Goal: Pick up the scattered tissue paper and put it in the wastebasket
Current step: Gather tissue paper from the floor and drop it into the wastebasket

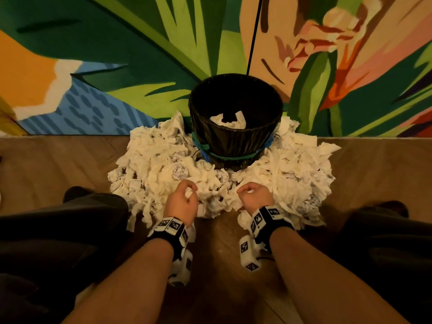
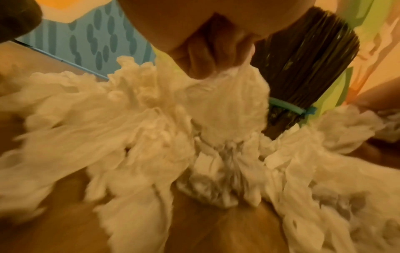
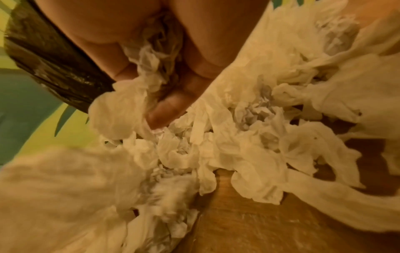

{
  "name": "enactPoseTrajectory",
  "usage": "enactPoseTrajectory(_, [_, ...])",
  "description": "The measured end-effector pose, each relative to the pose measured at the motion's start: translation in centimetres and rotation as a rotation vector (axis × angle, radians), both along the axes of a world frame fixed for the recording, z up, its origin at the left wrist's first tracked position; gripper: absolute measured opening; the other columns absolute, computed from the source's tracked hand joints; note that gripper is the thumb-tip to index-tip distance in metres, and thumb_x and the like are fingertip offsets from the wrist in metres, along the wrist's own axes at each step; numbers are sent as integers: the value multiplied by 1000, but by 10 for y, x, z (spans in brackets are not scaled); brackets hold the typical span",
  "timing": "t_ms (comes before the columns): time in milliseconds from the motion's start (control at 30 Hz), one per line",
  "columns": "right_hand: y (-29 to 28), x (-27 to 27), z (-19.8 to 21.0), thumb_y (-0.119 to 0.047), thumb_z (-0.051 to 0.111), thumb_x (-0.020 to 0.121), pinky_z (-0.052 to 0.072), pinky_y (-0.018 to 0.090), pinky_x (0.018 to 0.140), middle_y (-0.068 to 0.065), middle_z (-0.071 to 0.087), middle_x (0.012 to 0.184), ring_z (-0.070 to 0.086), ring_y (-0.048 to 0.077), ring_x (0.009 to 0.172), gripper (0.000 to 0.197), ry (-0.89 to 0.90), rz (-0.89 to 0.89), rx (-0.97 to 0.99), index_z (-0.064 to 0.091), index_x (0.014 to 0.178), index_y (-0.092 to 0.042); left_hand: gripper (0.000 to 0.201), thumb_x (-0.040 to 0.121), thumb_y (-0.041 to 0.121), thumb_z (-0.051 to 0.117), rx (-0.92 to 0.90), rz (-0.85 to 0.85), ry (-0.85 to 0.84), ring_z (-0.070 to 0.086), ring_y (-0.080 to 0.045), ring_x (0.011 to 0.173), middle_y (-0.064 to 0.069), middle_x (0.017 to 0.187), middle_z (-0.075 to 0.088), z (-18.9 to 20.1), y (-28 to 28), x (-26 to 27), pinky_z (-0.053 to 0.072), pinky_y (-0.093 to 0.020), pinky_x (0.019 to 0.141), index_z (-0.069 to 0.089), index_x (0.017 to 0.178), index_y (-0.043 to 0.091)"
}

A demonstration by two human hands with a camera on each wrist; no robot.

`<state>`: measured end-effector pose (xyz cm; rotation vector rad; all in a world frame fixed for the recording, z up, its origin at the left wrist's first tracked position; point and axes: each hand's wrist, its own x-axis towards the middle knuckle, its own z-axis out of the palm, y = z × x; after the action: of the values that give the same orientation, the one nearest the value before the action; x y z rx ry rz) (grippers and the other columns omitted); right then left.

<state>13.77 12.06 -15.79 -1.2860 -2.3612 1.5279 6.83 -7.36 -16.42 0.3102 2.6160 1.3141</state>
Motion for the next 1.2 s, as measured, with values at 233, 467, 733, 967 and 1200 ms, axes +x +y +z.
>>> enactPoseTrajectory(233, [-10,-8,16,-30,74,74,60,44,59,-6,64,77,70,27,62,13,147,-32,-31,61,76,-30,24,84,34,60,120,-21,110,43,-7,48,8,51,45,74,26,-48,38,-27,50,50,68,19])
enactPoseTrajectory(467, [-11,-16,33,-5,65,81,60,36,57,-5,67,86,72,18,61,31,267,-33,-18,64,79,-36,12,97,18,60,145,-100,52,63,-17,72,-3,87,69,91,34,-60,44,-30,59,55,88,12])
enactPoseTrajectory(733, [-14,-38,99,-35,71,84,53,25,60,-10,66,72,62,6,63,12,578,58,84,66,77,-27,36,99,50,48,357,21,72,59,-27,73,-14,85,63,100,42,-62,50,-35,67,54,96,15])
enactPoseTrajectory(967, [15,-70,144,-24,35,77,37,17,68,-4,49,83,46,9,73,16,732,-100,-14,50,82,-25,34,101,8,31,439,-30,206,54,13,88,-3,106,62,142,75,-86,40,-6,80,63,105,20])
enactPoseTrajectory(1200, [53,-83,142,0,48,90,46,32,95,5,54,126,56,21,108,35,656,-103,93,52,109,-29,35,93,10,61,361,-203,351,60,-21,104,-5,114,62,156,109,-111,49,-32,95,58,127,16])
